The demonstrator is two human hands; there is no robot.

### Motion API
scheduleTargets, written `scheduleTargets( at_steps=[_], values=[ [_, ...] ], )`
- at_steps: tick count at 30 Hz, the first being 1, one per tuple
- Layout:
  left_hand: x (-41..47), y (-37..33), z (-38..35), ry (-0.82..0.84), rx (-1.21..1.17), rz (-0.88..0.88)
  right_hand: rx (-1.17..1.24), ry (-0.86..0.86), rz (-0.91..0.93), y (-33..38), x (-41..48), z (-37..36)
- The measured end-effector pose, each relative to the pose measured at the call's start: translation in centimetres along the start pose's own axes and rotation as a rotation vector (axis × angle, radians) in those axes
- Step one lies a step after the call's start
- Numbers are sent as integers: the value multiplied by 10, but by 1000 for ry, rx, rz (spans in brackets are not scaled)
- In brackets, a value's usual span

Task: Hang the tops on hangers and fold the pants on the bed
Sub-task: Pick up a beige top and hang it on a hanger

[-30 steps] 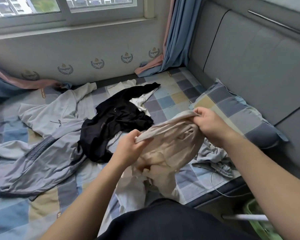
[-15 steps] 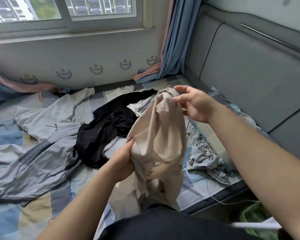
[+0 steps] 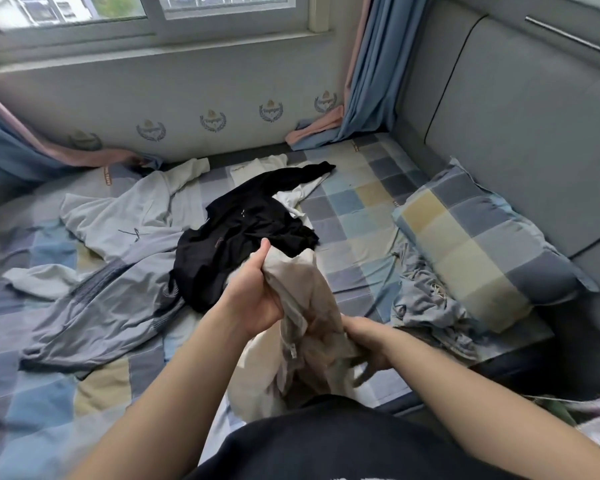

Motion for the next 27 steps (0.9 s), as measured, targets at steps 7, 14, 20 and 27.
scheduleTargets(
  at_steps=[7,14,20,27],
  values=[
    [1,-18,13,-73,31,-198,333,-139,353,26,-21,8],
    [1,-3,56,-506,649,-54,570,-40,612,54,-88,15],
    [22,50,52,-307,684,185,633,23,609,55,-121,9],
    [50,63,61,-277,287,218,698,-38,617,45,-116,28]
  ],
)
Point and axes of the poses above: each hand's wrist, its own x-axis towards the middle knuckle, its own z-axis out of the back of the hand, y = z × x, the point moved 4 cm from there along x, towards the middle knuckle, and after that the axes turned 7 degrees about y, right-handed, at the moved point
